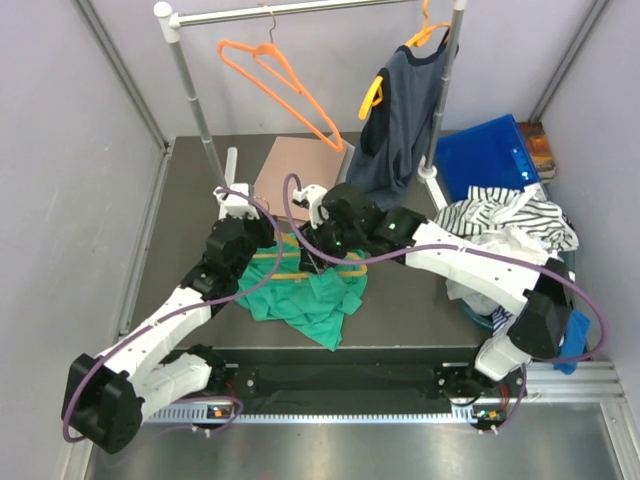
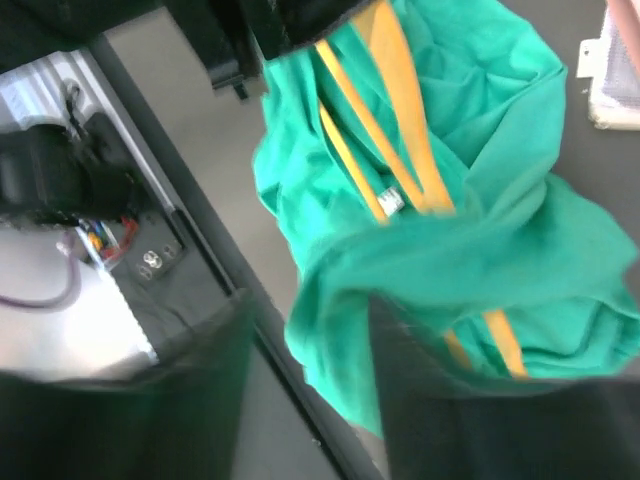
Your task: Place the tank top on the hanger
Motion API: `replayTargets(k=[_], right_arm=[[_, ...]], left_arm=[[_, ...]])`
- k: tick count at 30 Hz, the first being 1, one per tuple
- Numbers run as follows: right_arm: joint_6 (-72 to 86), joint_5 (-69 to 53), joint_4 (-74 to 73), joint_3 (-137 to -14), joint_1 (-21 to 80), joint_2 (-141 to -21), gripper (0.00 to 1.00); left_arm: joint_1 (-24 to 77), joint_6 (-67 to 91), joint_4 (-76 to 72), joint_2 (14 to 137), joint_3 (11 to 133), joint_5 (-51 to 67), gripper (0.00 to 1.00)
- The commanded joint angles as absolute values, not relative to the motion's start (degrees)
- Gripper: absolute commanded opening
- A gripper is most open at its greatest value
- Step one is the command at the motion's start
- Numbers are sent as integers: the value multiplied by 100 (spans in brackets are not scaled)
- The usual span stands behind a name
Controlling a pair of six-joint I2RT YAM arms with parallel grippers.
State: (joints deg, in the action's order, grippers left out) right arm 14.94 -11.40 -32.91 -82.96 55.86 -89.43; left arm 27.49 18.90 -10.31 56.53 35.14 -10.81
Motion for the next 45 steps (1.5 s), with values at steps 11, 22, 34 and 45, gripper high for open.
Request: replayTargets(k=[11,22,34,45], right_arm=[[493,-299,-3613,-8192,5406,-7462,98],[-184,-1529,-2637,-7242,5493,-7576,93],[315,-441,-2882,-7838,5713,-7664,0],[431,1054,-3375,-9166,5564,-7875,0]], left_arm=[[2707,1204,-1371,5142,3814,200,0],[2663,1345,-1178,4834,4245,975,0],[2654,1459,-327,4755,4999,45,99],[2646,1134,1889,4562,6240,-1388,99]])
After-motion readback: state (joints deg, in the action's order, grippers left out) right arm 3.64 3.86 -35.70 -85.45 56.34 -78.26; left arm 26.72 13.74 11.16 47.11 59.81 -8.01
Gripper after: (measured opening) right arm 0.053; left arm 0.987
